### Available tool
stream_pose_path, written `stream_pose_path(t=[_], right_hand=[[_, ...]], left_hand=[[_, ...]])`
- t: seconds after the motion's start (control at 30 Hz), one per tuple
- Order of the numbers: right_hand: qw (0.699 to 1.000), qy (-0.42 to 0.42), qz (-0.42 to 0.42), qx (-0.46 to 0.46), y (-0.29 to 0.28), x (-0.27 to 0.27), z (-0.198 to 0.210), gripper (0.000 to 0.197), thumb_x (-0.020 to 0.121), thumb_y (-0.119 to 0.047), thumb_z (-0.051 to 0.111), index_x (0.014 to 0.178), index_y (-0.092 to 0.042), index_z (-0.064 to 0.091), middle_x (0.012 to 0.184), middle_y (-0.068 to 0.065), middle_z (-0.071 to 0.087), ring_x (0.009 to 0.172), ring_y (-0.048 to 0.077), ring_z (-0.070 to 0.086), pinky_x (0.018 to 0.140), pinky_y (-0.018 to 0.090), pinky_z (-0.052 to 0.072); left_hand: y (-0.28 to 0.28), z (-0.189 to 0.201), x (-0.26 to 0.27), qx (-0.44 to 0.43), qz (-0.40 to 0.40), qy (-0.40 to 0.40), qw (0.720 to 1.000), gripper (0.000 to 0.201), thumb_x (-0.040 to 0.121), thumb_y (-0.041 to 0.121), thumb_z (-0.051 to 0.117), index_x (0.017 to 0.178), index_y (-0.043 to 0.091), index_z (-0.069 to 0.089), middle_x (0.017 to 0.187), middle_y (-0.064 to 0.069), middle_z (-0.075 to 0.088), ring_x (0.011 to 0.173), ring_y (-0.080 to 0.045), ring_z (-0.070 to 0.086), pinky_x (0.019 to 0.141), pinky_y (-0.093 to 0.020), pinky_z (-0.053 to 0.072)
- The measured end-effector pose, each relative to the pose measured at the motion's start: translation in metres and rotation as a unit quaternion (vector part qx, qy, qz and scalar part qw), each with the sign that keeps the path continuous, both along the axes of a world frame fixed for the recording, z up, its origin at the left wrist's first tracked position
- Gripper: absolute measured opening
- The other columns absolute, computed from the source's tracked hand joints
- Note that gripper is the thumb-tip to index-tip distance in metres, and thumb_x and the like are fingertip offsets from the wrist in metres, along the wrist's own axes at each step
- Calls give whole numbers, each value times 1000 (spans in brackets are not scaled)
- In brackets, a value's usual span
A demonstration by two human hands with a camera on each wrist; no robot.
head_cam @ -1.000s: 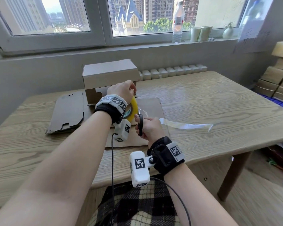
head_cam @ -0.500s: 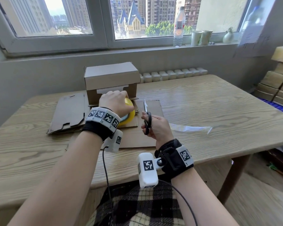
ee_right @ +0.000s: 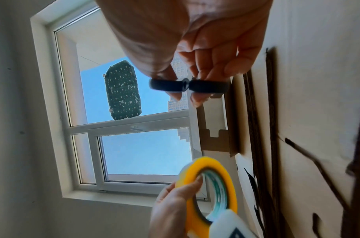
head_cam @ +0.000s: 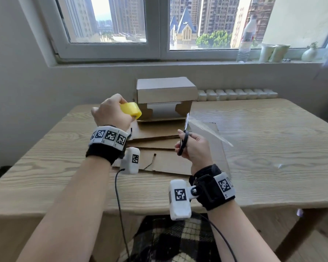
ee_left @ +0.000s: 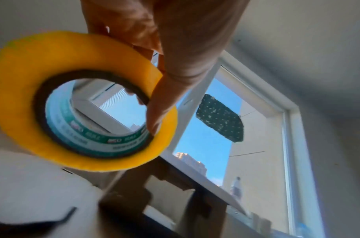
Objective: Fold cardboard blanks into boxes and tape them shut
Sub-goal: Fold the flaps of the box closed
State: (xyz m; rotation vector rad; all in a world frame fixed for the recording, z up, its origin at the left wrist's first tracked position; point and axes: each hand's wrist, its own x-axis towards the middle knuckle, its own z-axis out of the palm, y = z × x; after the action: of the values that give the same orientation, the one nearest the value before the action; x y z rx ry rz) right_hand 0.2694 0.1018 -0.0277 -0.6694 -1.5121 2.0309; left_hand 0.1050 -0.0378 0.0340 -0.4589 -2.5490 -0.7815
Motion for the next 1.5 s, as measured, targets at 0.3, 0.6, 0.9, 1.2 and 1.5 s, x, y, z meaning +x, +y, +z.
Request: stream_pose_path(t=[0.3, 0.6, 0.9, 1.2, 1.5], right_hand=[[999, -48, -13, 0, -25, -15, -9, 9, 97, -25, 62, 99, -15, 62, 64, 2, 66, 52, 9, 61, 57, 23, 42], [984, -143, 98, 39, -47, -22, -9, 18, 96, -25, 64, 107, -11, 62, 72, 6, 69, 52, 11, 59, 52, 22, 40], [920, -229, 154, 277, -63, -35, -15, 20, 78, -19, 56, 87, -9, 71, 85, 9, 70, 86, 29, 68, 81, 44, 59], [834, -273, 181, 444, -74, -26, -3, 21, 91, -14, 51, 95, -9, 71, 100, 11, 68, 92, 29, 63, 78, 31, 53], [794, -233, 109, 551, -69, -20, 5, 19, 90, -15, 56, 102, -23, 69, 107, 3, 66, 100, 25, 61, 78, 30, 46]], left_hand=[[-32, -33, -21, -96, 62, -57, 992, 33, 70, 14, 70, 98, 24, 57, 100, -3, 66, 101, -27, 62, 94, -40, 31], [-11, -38, -1, -83, -34, -231, 969, 46, 68, 26, 88, 107, 28, 64, 103, 2, 58, 90, -21, 55, 73, -29, 43], [-12, -21, 5, -66, -137, -236, 960, 21, 81, 21, 78, 93, 29, 63, 108, 1, 64, 99, -20, 64, 90, -36, 54], [-7, -25, 12, -77, -199, -257, 943, 14, 87, 18, 72, 89, 27, 62, 93, 1, 64, 77, -17, 65, 83, -34, 57], [4, -18, 22, -79, -257, -253, 930, 14, 88, 15, 70, 100, 19, 64, 86, 1, 65, 76, -16, 64, 79, -30, 53]])
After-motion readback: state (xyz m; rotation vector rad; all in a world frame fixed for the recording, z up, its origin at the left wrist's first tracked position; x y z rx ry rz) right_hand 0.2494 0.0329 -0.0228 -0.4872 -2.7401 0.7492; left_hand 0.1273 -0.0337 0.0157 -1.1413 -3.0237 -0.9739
